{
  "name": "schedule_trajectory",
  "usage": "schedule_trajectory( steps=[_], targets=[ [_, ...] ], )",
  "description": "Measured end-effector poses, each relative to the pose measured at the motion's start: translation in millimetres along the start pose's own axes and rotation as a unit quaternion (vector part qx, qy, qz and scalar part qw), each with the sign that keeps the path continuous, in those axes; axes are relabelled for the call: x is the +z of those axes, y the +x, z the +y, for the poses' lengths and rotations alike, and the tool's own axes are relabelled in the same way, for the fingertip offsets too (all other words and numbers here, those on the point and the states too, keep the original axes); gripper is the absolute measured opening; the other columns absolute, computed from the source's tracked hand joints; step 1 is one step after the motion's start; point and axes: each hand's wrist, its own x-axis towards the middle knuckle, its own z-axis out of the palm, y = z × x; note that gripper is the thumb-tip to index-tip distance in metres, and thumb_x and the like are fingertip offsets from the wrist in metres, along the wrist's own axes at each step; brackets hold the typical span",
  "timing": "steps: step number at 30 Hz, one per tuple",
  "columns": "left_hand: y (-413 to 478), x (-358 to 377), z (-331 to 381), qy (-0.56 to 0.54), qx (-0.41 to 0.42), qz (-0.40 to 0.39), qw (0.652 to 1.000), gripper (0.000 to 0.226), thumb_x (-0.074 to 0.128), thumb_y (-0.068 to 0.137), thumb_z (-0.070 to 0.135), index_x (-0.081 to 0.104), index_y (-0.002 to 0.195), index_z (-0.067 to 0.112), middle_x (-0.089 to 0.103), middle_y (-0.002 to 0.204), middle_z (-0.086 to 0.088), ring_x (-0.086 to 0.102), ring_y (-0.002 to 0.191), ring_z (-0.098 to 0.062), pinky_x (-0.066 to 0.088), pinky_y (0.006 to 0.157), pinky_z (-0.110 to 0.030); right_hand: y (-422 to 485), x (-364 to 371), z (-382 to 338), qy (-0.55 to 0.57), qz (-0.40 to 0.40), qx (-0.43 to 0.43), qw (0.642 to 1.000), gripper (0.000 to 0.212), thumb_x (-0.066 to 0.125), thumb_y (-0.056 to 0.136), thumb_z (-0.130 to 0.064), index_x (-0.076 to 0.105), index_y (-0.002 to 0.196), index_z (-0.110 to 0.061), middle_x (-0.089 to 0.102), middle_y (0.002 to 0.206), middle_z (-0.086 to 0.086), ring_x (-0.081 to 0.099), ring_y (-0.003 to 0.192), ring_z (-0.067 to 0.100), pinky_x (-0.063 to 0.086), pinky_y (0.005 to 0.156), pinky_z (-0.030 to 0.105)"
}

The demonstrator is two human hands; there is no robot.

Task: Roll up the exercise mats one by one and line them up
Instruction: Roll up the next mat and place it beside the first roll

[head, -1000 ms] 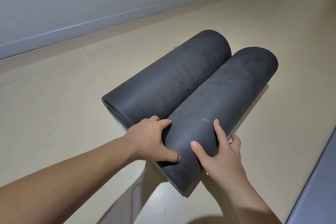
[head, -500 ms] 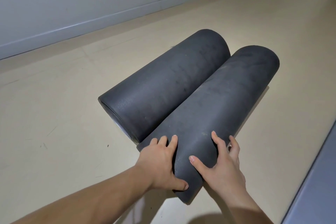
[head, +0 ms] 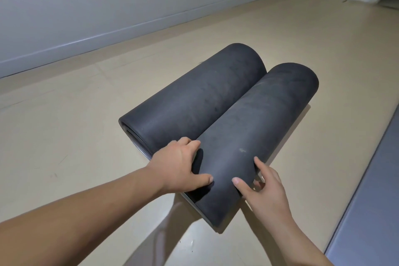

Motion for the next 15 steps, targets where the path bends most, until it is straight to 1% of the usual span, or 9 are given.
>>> schedule_trajectory(
  steps=[2, 3, 5, 7, 9, 10, 12, 14, 15],
  targets=[
    [-0.8, 2.7, 4.1, -0.005, -0.003, -0.029, 1.0, 0.089, 0.057, 0.069, 0.089, 0.05, 0.138, 0.032, 0.055, 0.128, 0.007, 0.056, 0.12, -0.02, 0.056, 0.095, -0.041, -0.5, -0.6, 4.3, 0.037, -0.004, 0.017, 0.999, 0.078, 0.089, 0.083, -0.031, 0.05, 0.151, -0.034, 0.047, 0.146, -0.015, 0.057, 0.121, 0.012, 0.054, 0.081, 0.013],
    [-1.2, 6.1, 6.4, -0.009, -0.006, -0.044, 0.999, 0.082, 0.058, 0.068, 0.09, 0.051, 0.128, 0.034, 0.055, 0.12, 0.007, 0.057, 0.116, -0.02, 0.056, 0.093, -0.04, -0.6, -0.4, 5.6, 0.05, -0.001, 0.02, 0.999, 0.079, 0.09, 0.082, -0.03, 0.051, 0.15, -0.035, 0.048, 0.143, -0.017, 0.058, 0.122, 0.012, 0.054, 0.08, 0.012],
    [-1.9, 13.1, 10.9, -0.013, -0.008, -0.055, 0.998, 0.08, 0.06, 0.065, 0.094, 0.049, 0.12, 0.036, 0.053, 0.114, 0.007, 0.056, 0.114, -0.021, 0.056, 0.092, -0.039, -0.4, -0.3, 5.7, 0.051, 0.003, 0.019, 0.998, 0.083, 0.091, 0.08, -0.034, 0.048, 0.15, -0.042, 0.047, 0.144, -0.019, 0.058, 0.125, 0.013, 0.055, 0.088, 0.023],
    [-1.0, 18.3, 15.1, -0.008, -0.022, -0.072, 0.997, 0.112, 0.056, 0.057, 0.101, 0.042, 0.145, 0.034, 0.053, 0.129, 0.005, 0.051, 0.124, -0.023, 0.054, 0.1, -0.041, 0.5, 0.5, 6.9, 0.079, -0.011, 0.033, 0.996, 0.095, 0.091, 0.08, -0.036, 0.034, 0.155, -0.052, 0.043, 0.148, -0.022, 0.054, 0.124, 0.006, 0.054, 0.095, 0.029],
    [1.2, 21.3, 18.4, -0.002, -0.036, -0.088, 0.995, 0.14, 0.054, 0.05, 0.105, 0.018, 0.163, 0.032, 0.046, 0.145, 0.002, 0.044, 0.134, -0.026, 0.049, 0.108, -0.042, -2.4, 4.6, -0.5, 0.15, -0.05, 0.074, 0.985, 0.104, 0.087, 0.086, -0.033, 0.016, 0.157, -0.061, 0.041, 0.148, -0.023, 0.053, 0.119, 0.0, 0.053, 0.095, 0.029],
    [2.1, 22.4, 19.3, -0.001, -0.038, -0.086, 0.996, 0.144, 0.056, 0.048, 0.106, 0.013, 0.165, 0.032, 0.045, 0.148, 0.002, 0.042, 0.137, -0.026, 0.049, 0.109, -0.042, -4.6, 7.7, -5.7, 0.184, -0.071, 0.095, 0.976, 0.104, 0.084, 0.088, -0.034, 0.011, 0.155, -0.067, 0.043, 0.15, -0.02, 0.055, 0.122, 0.005, 0.055, 0.098, 0.034],
    [2.5, 26.2, 19.8, -0.014, -0.038, -0.083, 0.996, 0.148, 0.058, 0.047, 0.106, 0.01, 0.166, 0.032, 0.044, 0.148, 0.003, 0.042, 0.139, -0.025, 0.049, 0.109, -0.042, -5.7, 13.0, -12.3, 0.204, -0.067, 0.115, 0.97, 0.103, 0.081, 0.09, -0.036, 0.007, 0.152, -0.071, 0.048, 0.151, -0.011, 0.058, 0.128, 0.014, 0.056, 0.102, 0.043],
    [3.4, 30.4, 18.7, -0.055, -0.038, -0.094, 0.993, 0.151, 0.06, 0.046, 0.105, 0.008, 0.167, 0.032, 0.045, 0.146, 0.005, 0.044, 0.139, -0.021, 0.047, 0.11, -0.041, -6.0, 13.6, -18.9, 0.199, -0.043, 0.089, 0.975, 0.099, 0.081, 0.091, -0.033, 0.012, 0.156, -0.066, 0.051, 0.147, -0.013, 0.059, 0.124, 0.008, 0.055, 0.098, 0.033],
    [5.4, 31.3, 16.6, -0.082, -0.039, -0.101, 0.991, 0.148, 0.062, 0.045, 0.104, 0.013, 0.166, 0.034, 0.048, 0.142, 0.007, 0.047, 0.136, -0.019, 0.048, 0.109, -0.041, -5.2, 11.6, -20.8, 0.184, -0.041, 0.071, 0.979, 0.096, 0.08, 0.092, -0.033, 0.015, 0.156, -0.064, 0.051, 0.144, -0.016, 0.06, 0.122, 0.004, 0.054, 0.095, 0.028]
  ],
)
